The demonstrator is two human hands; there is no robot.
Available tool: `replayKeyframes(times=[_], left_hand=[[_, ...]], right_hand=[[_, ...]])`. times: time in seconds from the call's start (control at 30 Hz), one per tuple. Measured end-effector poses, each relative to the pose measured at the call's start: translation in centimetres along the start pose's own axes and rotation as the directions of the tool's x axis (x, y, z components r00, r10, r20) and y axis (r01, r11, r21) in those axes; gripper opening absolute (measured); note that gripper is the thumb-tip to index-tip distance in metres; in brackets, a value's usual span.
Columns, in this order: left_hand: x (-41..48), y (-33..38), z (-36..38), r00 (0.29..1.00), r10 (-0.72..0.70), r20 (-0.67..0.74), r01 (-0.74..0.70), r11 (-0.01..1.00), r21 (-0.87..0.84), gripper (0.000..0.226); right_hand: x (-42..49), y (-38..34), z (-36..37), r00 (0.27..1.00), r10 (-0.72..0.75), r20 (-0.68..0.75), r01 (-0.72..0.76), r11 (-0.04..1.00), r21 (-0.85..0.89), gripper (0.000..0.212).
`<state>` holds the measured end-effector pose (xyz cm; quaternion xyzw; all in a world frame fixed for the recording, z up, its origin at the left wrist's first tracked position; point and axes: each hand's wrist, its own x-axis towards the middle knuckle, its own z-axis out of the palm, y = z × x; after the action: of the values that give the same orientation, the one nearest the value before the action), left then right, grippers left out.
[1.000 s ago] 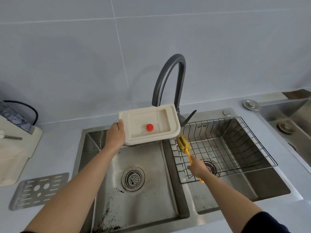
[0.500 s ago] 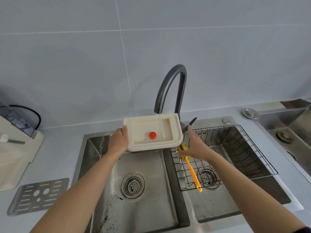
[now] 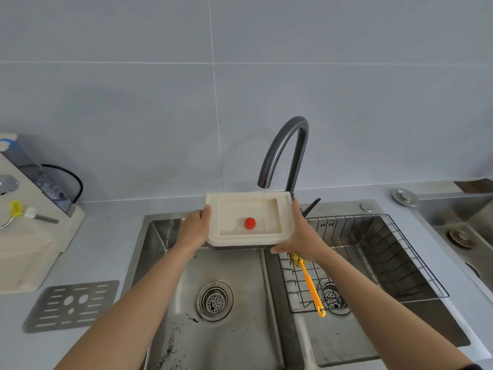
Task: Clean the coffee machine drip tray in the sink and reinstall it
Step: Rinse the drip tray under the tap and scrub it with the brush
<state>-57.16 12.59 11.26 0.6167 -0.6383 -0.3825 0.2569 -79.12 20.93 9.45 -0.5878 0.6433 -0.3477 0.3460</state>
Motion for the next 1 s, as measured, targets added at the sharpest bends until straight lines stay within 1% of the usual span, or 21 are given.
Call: replayKeyframes(times=[0.07,0.13,0.23,0.3,0.37,0.43,0.53,0.6,0.67,0.77,0.8,0.87,0.93,1.0], left_hand=[[-0.3,0.0,-0.4,1.000,0.016,0.012,-0.015,0.999,-0.036,0.043],[-0.5,-0.1,-0.9,0.999,0.024,0.031,-0.022,0.997,-0.070,0.044],[-0.6,-0.7,-1.7,0.994,0.029,0.109,-0.016,0.993,-0.119,0.054],[-1.0,-0.7,-2.3,0.982,0.064,0.179,-0.032,0.983,-0.179,0.049],[-1.1,-1.1,-2.5,0.962,0.106,0.251,-0.062,0.982,-0.179,0.041],[-1.1,-1.7,-2.6,0.945,0.113,0.308,-0.057,0.981,-0.185,0.049],[-1.3,-2.3,-2.6,0.921,0.155,0.358,-0.064,0.965,-0.252,0.067],[-1.7,-2.1,-2.3,0.920,0.197,0.338,-0.101,0.954,-0.281,0.074],[-2.1,-2.0,-1.9,0.931,0.224,0.287,-0.131,0.942,-0.310,0.078],[-2.4,-2.6,-1.0,0.922,0.276,0.270,-0.178,0.925,-0.335,0.097],[-2.4,-2.8,-0.6,0.930,0.260,0.258,-0.165,0.926,-0.339,0.101],[-2.3,-3.1,-0.2,0.958,0.198,0.208,-0.135,0.950,-0.283,0.102],[-2.2,-3.3,0.2,0.966,0.189,0.178,-0.142,0.960,-0.243,0.098],[-2.2,-3.4,0.5,0.969,0.199,0.144,-0.161,0.958,-0.238,0.091]], right_hand=[[0.0,-0.3,0.4,1.000,-0.012,-0.013,0.012,1.000,0.014,0.101],[0.1,-0.6,0.8,1.000,-0.009,-0.029,0.010,1.000,0.021,0.097],[0.4,-0.8,1.0,0.999,-0.004,-0.032,0.005,0.999,0.050,0.096],[0.5,-1.0,1.1,1.000,0.000,-0.021,0.001,0.998,0.066,0.095],[0.7,-1.0,0.9,1.000,0.013,-0.001,-0.013,0.996,0.083,0.094],[0.9,-0.8,0.8,0.999,0.031,0.030,-0.034,0.995,0.094,0.096],[0.9,-0.8,0.7,0.996,0.063,0.059,-0.069,0.993,0.097,0.100],[0.9,-0.8,0.6,0.995,0.069,0.077,-0.076,0.993,0.095,0.101],[0.8,-0.9,0.6,0.994,0.061,0.088,-0.067,0.995,0.078,0.097],[0.5,-0.9,0.5,0.995,0.073,0.072,-0.076,0.996,0.041,0.088],[0.5,-0.8,0.4,0.994,0.078,0.069,-0.080,0.996,0.027,0.086],[0.3,-0.8,0.3,0.994,0.083,0.074,-0.084,0.996,0.010,0.084],[0.2,-0.7,0.1,0.993,0.089,0.080,-0.089,0.996,0.001,0.082],[0.0,-0.8,-0.2,0.992,0.094,0.080,-0.094,0.996,-0.006,0.081]])
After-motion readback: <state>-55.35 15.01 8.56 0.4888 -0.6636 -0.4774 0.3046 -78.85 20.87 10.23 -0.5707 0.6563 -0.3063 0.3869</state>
